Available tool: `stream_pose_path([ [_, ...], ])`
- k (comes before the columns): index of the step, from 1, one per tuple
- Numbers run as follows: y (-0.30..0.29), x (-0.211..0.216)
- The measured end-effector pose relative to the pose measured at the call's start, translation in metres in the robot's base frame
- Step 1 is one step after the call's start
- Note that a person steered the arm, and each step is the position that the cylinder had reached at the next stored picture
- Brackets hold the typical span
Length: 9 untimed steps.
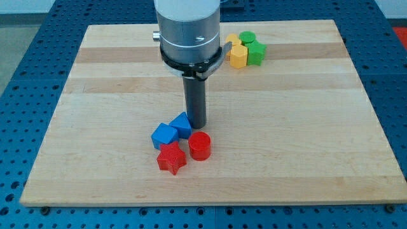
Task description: Separate the green circle from the green star
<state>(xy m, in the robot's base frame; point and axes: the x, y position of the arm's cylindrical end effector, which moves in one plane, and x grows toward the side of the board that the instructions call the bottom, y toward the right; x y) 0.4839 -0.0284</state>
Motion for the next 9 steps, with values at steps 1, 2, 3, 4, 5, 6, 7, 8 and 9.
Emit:
stream_pose_path([
  [1, 0.0, 0.0],
  [2, 0.0, -0.014],
  [3, 0.0, -0.05],
  [4, 0.0, -0.096],
  [5, 0.0, -0.146],
  [6, 0.0, -0.192],
  [7, 0.002, -0.227],
  [8, 0.033, -0.241],
  [9, 0.08, -0.242],
])
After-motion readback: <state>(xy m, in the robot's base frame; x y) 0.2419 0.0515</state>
